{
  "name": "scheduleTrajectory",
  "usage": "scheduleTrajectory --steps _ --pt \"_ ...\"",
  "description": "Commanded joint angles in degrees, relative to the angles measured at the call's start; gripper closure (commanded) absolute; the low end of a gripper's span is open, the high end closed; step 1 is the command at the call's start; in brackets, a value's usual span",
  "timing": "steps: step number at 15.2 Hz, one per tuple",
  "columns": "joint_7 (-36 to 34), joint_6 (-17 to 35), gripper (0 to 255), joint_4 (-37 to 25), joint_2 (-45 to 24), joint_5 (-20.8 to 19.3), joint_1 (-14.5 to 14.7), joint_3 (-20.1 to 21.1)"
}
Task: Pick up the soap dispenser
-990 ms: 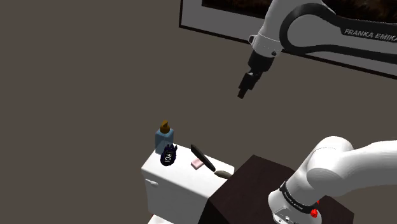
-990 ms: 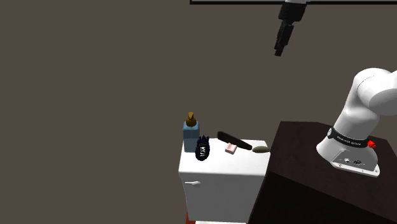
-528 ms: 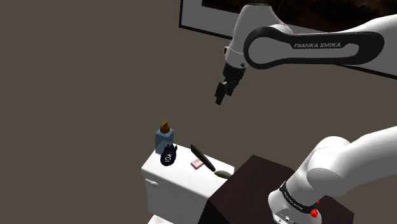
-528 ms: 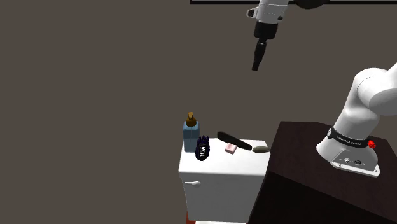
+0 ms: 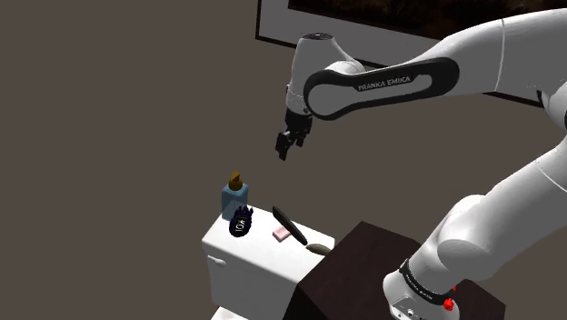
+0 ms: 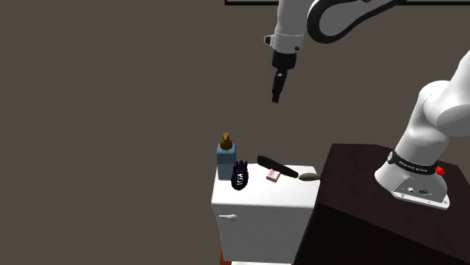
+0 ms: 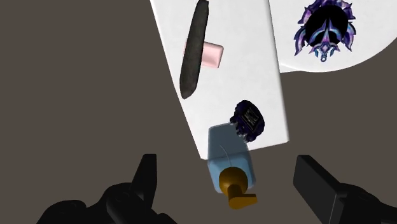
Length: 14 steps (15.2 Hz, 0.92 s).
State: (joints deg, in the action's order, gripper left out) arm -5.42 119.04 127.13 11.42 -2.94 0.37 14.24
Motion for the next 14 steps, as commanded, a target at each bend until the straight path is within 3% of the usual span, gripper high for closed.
scheduleTrajectory --steps 1,7,14 --pt "-1.93 1.75 0 -2.69 -4.92 -1.7 -0.04 0.96" --pt "-7.47 4.94 0 -11.46 -18.82 -7.71 0.99 2.18" --pt "-12.29 5.21 0 -25.35 -35.33 -14.09 4.39 1.12"
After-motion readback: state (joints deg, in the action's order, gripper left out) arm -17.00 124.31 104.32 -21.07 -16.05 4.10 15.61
